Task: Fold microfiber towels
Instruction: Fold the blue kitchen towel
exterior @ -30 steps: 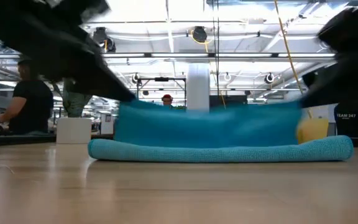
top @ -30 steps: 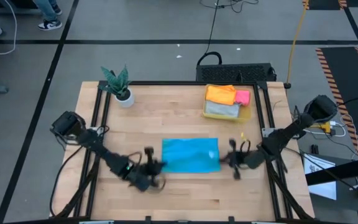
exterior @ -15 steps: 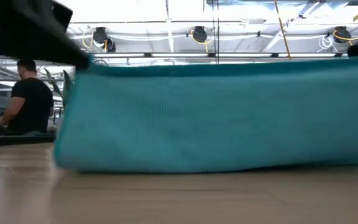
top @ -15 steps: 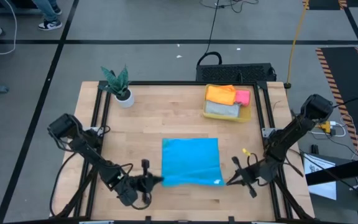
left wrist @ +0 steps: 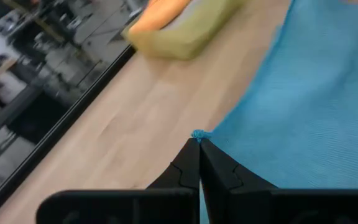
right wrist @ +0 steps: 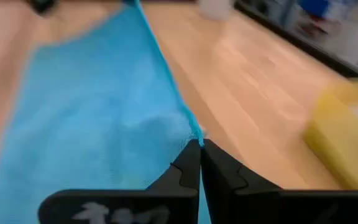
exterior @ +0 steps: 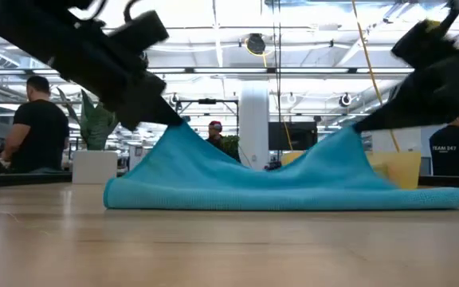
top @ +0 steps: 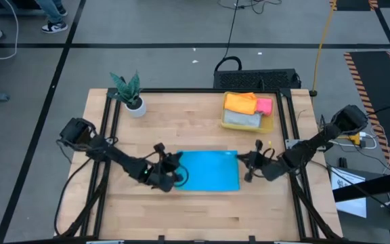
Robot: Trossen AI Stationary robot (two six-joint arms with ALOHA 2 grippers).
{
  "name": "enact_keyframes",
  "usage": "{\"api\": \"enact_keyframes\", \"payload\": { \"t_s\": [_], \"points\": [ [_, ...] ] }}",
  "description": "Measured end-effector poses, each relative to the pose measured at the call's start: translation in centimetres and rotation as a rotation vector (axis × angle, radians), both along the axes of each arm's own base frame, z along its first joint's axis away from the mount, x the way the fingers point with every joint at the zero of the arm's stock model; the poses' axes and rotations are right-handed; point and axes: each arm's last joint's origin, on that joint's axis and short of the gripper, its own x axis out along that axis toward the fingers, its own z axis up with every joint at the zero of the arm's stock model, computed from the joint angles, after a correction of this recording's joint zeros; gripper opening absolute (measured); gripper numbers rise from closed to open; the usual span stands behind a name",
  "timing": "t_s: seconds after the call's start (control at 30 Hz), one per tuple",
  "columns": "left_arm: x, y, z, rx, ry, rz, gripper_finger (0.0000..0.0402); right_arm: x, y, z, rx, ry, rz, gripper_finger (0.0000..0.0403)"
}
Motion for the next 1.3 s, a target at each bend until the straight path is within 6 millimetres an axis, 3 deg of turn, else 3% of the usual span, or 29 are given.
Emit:
{"api": "enact_keyframes", "payload": {
  "t_s": [0.17,0.4,0.57,0.87,1.03,1.3],
  "points": [
    [0.3,1.9,-0.3,-0.027,0.003,0.091,0.0002,-0.1,-1.6,-0.9,0.026,0.074,-0.117,0.0000],
    [0.7,2.7,-1.2,-0.103,0.034,0.091,0.0003,-0.1,-2.3,-1.3,0.050,0.115,-0.147,0.0000],
    [0.9,2.4,-2.3,-0.086,0.063,0.074,0.0005,0.0,-1.9,-0.9,0.088,0.097,-0.094,0.0000],
    [1.4,0.1,-0.6,0.042,-0.085,0.035,0.0003,-0.9,-1.1,1.5,0.133,-0.012,-0.010,0.0000],
    [1.9,2.2,-0.9,0.032,-0.056,0.089,0.0002,-1.5,-2.3,1.2,0.087,0.011,-0.156,0.0000],
    [2.8,4.9,-3.5,-0.041,0.016,0.143,0.0003,-1.5,-4.3,-1.7,0.115,0.132,-0.289,0.0000]
  ]
}}
